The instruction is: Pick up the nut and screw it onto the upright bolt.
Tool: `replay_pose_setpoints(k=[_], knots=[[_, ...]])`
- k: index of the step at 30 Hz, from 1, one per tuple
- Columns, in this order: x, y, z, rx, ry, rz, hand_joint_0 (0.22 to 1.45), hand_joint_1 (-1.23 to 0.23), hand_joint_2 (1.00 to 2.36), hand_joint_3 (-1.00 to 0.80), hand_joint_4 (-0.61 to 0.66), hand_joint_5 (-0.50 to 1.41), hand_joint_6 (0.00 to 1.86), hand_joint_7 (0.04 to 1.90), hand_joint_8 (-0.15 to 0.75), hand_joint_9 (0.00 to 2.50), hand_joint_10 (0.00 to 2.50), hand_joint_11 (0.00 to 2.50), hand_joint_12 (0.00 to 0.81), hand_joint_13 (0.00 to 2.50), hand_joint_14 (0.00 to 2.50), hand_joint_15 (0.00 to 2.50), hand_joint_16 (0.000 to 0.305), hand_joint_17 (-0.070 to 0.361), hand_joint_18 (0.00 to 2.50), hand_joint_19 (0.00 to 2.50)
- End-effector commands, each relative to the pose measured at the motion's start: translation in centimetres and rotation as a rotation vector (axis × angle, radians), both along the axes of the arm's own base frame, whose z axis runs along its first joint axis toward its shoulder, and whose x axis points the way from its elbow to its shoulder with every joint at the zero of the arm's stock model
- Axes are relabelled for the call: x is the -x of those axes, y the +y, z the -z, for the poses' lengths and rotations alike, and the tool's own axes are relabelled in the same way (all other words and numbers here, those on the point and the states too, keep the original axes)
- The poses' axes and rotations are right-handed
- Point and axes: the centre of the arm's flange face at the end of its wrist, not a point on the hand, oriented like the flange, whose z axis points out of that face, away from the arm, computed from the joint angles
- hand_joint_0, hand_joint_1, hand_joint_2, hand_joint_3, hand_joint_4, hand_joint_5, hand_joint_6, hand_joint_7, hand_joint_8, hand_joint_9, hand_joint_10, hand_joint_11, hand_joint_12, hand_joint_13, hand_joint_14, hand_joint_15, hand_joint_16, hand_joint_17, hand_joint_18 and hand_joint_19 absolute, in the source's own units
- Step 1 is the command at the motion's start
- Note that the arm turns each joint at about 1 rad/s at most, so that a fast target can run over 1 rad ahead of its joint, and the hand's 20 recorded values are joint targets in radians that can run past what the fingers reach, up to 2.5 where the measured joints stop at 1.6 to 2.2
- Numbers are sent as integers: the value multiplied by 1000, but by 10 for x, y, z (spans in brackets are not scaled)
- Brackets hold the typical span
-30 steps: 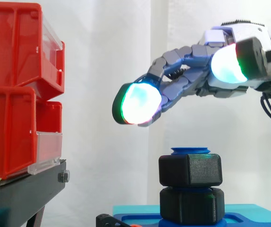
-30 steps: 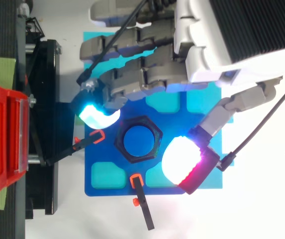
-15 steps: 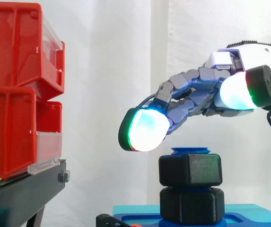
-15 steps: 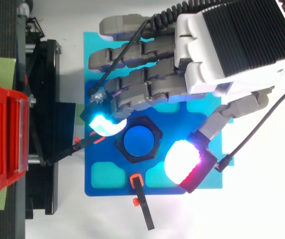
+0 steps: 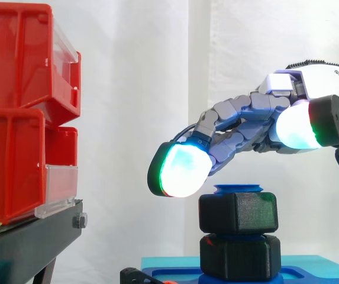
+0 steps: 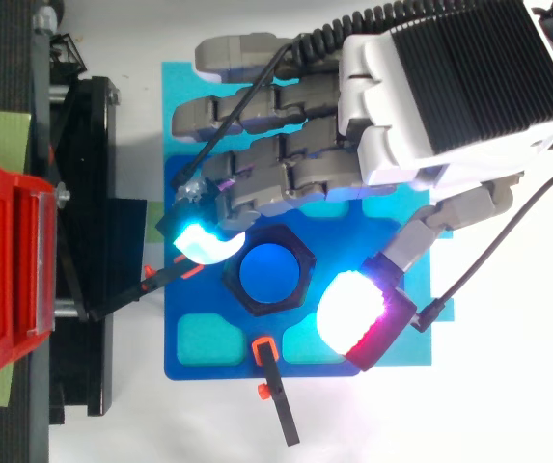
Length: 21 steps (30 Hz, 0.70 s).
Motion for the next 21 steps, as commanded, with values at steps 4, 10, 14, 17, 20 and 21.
replay_pose_setpoints(k=[4, 10, 14, 17, 20, 21], knots=[[1, -3, 1, -1, 5, 4, 440, -256, 1000, -500, 137, -148, 501, 625, 227, 464, 0, 0, 359, 127, 0, 0, 45, 100, 0, 0], [2, -5, 2, 0, 14, 5, 440, -255, 1000, -500, 151, -137, 502, 675, 235, 476, 0, 0, 360, 138, 0, 0, 44, 100, 0, 0], [3, -6, 2, 0, 14, 5, 441, -256, 1000, -500, 153, -133, 502, 688, 236, 478, 0, 0, 362, 142, 0, 0, 44, 100, 0, 0], [2, -6, 2, 1, 11, 5, 441, -256, 1000, -500, 159, -131, 502, 693, 237, 481, 0, 0, 362, 146, 0, 0, 45, 101, 0, 0], [2, -5, 4, 2, 13, 3, 442, -256, 1000, -500, 161, -126, 502, 708, 239, 489, 0, 0, 361, 154, 0, 0, 45, 101, 0, 0], [3, -6, 3, 3, 13, 5, 443, -255, 1000, -500, 163, -120, 502, 727, 240, 496, 0, 0, 362, 159, 0, 0, 45, 101, 0, 0]])
